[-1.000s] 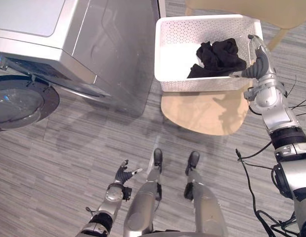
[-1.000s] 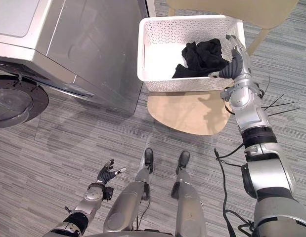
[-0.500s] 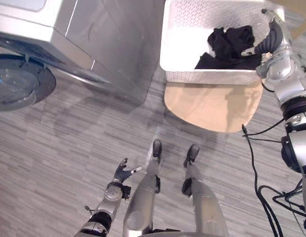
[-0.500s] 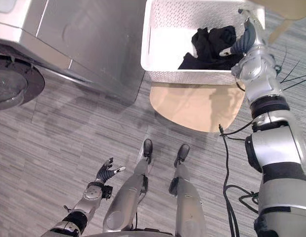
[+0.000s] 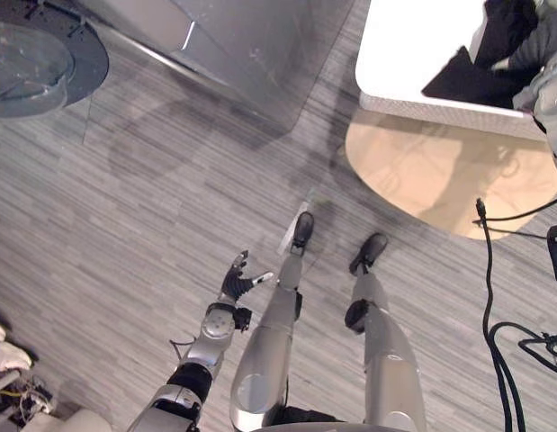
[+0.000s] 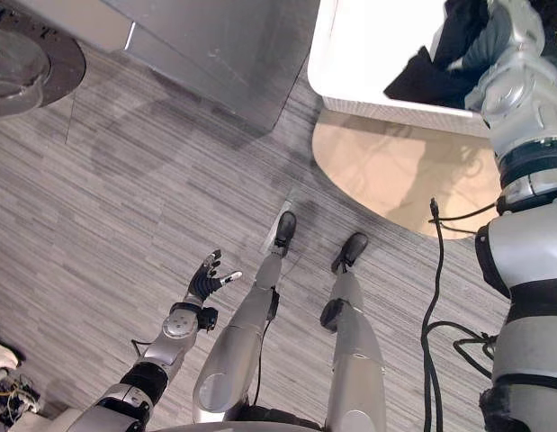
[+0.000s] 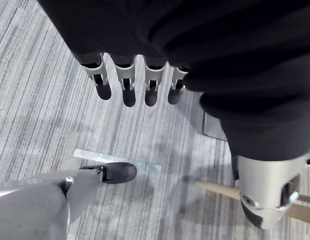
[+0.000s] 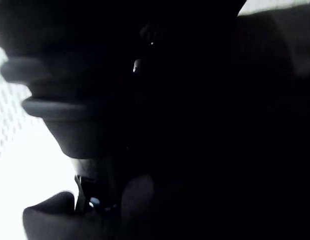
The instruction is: Pick up the laundry basket with both hands and put the clothes into the washing machine.
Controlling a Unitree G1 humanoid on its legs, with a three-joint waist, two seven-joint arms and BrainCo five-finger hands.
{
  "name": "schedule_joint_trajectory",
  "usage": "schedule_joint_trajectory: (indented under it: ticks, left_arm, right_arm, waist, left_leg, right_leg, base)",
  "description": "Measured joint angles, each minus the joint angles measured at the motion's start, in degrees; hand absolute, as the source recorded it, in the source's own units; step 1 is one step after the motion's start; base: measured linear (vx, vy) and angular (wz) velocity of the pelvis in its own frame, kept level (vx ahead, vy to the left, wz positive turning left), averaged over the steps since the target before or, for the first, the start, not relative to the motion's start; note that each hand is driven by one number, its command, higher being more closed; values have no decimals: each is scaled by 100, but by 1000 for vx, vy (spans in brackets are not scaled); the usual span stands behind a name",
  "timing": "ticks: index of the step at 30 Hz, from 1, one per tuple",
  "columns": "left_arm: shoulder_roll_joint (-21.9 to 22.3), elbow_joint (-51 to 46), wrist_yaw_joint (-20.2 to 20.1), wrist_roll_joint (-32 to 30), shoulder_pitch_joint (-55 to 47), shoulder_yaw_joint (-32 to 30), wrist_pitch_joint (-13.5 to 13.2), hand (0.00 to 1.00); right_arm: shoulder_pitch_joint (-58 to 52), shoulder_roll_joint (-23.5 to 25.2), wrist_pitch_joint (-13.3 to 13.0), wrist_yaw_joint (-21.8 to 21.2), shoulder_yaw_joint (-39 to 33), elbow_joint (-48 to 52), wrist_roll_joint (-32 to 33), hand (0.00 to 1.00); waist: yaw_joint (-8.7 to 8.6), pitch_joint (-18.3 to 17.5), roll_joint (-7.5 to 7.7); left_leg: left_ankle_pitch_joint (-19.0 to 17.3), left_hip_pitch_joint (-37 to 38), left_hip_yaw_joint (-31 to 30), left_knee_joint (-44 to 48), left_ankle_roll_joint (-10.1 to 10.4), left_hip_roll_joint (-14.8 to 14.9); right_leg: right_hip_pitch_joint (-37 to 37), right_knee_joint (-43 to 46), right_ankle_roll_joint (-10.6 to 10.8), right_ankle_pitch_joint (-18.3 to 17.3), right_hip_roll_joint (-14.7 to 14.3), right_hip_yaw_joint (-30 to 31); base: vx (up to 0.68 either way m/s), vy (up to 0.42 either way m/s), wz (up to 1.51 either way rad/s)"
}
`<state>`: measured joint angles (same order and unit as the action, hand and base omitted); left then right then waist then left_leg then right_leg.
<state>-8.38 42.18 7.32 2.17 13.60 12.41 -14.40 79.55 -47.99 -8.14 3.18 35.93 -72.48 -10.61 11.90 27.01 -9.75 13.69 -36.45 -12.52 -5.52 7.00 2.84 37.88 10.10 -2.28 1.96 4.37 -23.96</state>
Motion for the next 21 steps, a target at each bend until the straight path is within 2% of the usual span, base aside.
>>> schedule_joint_trajectory:
  ticks: [2, 4, 8, 11, 12, 15, 17, 18, 21]
  left_arm:
    - [-1, -14, -93, -2, 0, 0, 3, 0]
    - [0, 7, -154, -8, -3, 5, 37, 0]
    - [0, 16, -240, -58, -10, 3, 80, 0]
    - [2, 87, -245, -65, -9, -4, 149, 0]
    - [2, 172, -247, -66, -10, -16, 176, 0]
    - [3, 341, -248, -67, -8, -30, 214, 0]
    - [5, 514, -238, -67, -8, -94, 251, 0]
    - [5, 655, -221, -72, -36, -164, 283, 0]
    - [30, 806, -204, -189, -115, -195, 295, 0]
  right_arm:
    - [-95, -61, 12, -64, -6, 98, 164, 100]
    - [-201, -80, 78, -316, -108, 233, 398, 100]
    - [-626, 144, 88, -704, -387, 535, 842, 100]
    - [-995, 371, 126, -740, -554, 595, 1078, 100]
    - [-1078, 468, 166, -730, -690, 596, 1126, 100]
    - [-1193, 556, 186, -655, -966, 659, 1167, 100]
    - [-1290, 683, 198, -441, -1343, 754, 1167, 100]
    - [-1481, 814, 187, -204, -1623, 1020, 1176, 100]
    - [-1800, 1114, 166, 79, -2228, 1540, 1242, 100]
  waist:
    - [0, -1, 2]
    - [9, -4, 7]
    - [7, -30, 31]
    - [-69, -38, 35]
    - [-139, -42, 37]
    - [-199, -93, 73]
    - [-245, -176, 116]
    - [-279, -290, 179]
    - [-372, -350, 208]
  left_leg:
    - [-15, 9, -9, 1, 21, -1]
    - [-16, 64, -15, 1, 21, -2]
    - [7, 306, 67, 1, -9, 4]
    - [11, 560, 141, 0, -12, 9]
    - [9, 669, 156, -2, -14, 10]
    - [-44, 837, 202, -3, -96, 13]
    - [-69, 927, 224, -1, -137, 22]
    - [-63, 953, 242, 0, -146, 33]
    - [-49, 1174, 316, 2, -164, 62]
  right_leg:
    - [105, 335, 50, -170, 42, 211]
    - [178, 633, 58, -327, 79, 340]
    - [132, 976, 4, -501, 134, 425]
    - [-48, 1080, -5, -569, 146, 461]
    - [-173, 1077, 6, -583, 145, 456]
    - [-331, 1059, 9, -585, 137, 482]
    - [-433, 1000, 7, -580, 116, 489]
    - [-473, 956, 0, -565, 90, 511]
    - [-761, 806, 3, -512, 47, 515]
  base:
    - [37, -6, 26]
    - [11, -50, 15]
    - [-16, -86, -2]
    - [-15, -60, -2]
    - [-22, -41, 5]
    - [-9, -5, -2]
    - [-13, -12, -2]
    - [0, 0, 0]
    - [14, -38, -1]
